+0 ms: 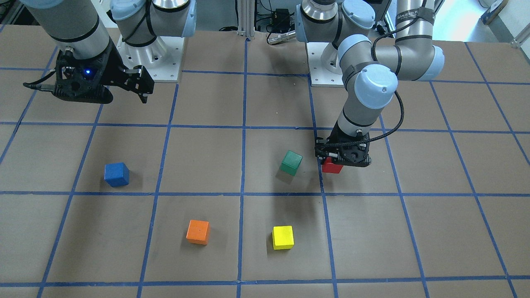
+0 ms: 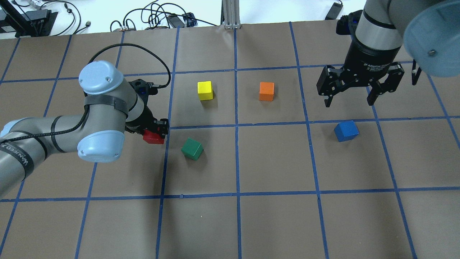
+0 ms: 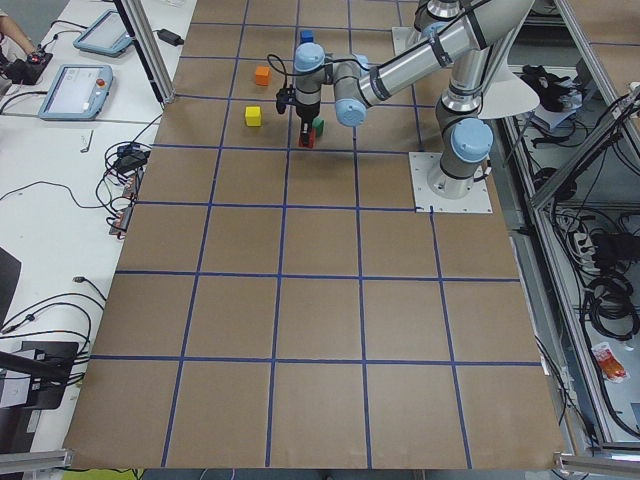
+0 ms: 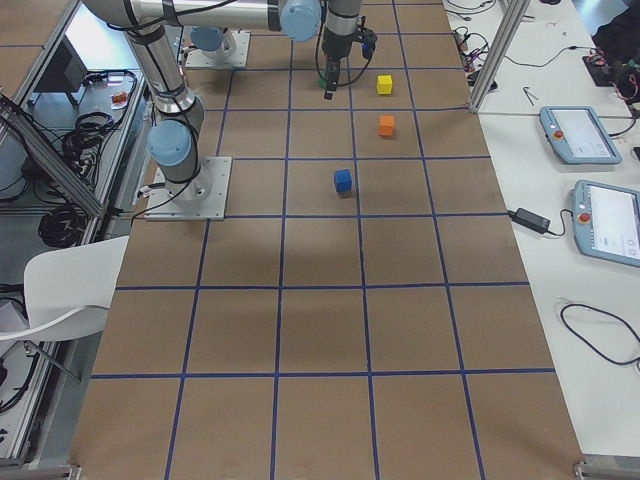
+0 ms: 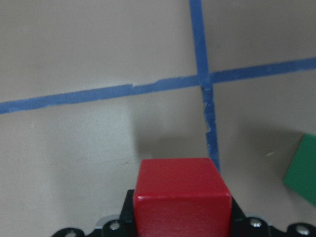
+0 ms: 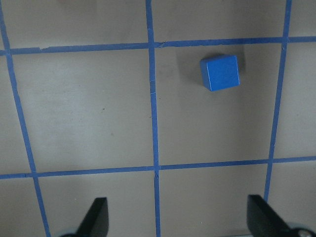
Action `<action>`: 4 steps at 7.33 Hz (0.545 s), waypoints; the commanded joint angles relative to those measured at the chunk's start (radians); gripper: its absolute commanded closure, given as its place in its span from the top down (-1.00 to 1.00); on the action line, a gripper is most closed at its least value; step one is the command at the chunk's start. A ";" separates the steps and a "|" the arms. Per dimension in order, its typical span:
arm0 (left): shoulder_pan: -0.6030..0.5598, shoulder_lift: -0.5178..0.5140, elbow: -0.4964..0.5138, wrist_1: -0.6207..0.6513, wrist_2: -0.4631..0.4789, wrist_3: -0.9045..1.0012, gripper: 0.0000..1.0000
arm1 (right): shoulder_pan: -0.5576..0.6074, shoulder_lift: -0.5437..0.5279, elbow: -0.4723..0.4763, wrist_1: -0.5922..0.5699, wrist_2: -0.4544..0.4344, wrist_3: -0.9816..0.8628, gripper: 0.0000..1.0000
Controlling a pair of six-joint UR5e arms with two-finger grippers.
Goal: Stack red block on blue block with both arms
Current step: 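Carry the red cube with the left gripper toward the table center and release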
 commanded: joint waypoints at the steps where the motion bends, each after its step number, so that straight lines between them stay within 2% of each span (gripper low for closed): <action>1: -0.164 -0.065 0.163 -0.091 -0.011 -0.225 -0.55 | 0.000 0.000 0.000 0.000 0.000 0.002 1.00; 2: -0.221 -0.117 0.206 -0.080 -0.011 -0.318 -0.57 | 0.000 0.000 0.000 0.000 0.000 0.000 1.00; 4: -0.317 -0.223 0.285 -0.069 -0.008 -0.377 -0.58 | 0.000 0.000 0.002 0.003 0.000 0.003 1.00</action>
